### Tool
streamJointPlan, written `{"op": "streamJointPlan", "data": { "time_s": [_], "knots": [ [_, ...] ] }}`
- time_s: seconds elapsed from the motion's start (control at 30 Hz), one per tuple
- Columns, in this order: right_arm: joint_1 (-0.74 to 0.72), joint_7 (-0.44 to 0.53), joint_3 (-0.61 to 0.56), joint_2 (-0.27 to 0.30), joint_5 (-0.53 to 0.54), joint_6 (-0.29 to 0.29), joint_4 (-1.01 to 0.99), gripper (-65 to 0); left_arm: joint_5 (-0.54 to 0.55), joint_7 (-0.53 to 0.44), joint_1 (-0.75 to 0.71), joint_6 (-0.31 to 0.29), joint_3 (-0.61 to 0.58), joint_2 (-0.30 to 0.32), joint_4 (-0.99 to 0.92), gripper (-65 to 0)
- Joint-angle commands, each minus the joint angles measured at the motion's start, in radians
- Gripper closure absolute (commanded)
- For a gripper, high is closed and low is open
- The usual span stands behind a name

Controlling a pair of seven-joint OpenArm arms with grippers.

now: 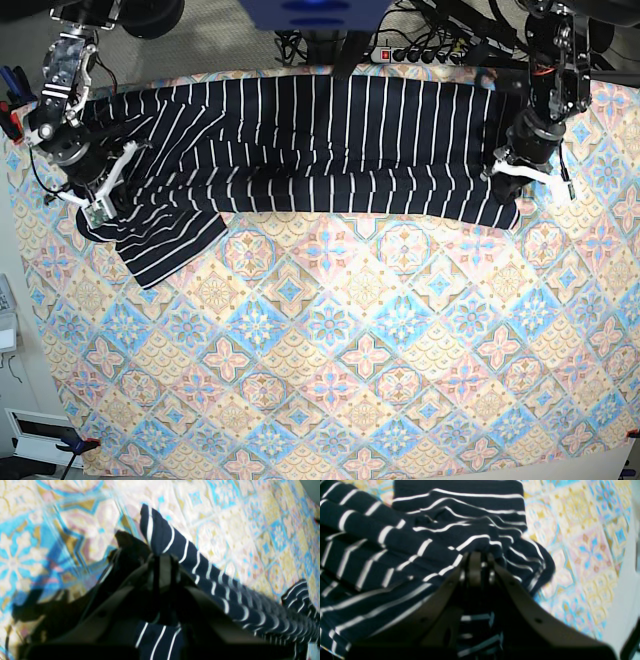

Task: Fold the T-shirt properly
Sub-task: 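Lift both grippers and fold the shirt lengthwise toward the robot base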

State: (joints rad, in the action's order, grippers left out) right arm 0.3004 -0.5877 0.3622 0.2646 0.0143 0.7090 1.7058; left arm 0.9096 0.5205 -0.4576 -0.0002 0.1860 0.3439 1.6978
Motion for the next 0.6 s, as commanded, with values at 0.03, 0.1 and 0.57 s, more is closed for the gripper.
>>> {"op": "streamJointPlan", "data": {
  "time_s": [0.03, 0.1, 0.57],
  "knots": [
    [0.012, 0.015, 0.016, 0.017, 0.0, -0.011, 0.021, -1.1, -0.002, -0.023, -0.016, -0.001, 0.008, 0.014, 0.015, 0.0],
    [0.032, 0.018, 0.016, 0.017, 0.0, -0.011, 0.023, -1.1, -0.002, -0.023, -0.033, -0.001, 0.007, 0.014, 0.015, 0.0],
    [0.082, 0.015, 0.007, 0.017, -0.004, -0.011, 0.018, -1.1, -0.013, 0.003, -0.082, 0.001, -0.001, 0.014, -0.012, 0.0]
  ]
}}
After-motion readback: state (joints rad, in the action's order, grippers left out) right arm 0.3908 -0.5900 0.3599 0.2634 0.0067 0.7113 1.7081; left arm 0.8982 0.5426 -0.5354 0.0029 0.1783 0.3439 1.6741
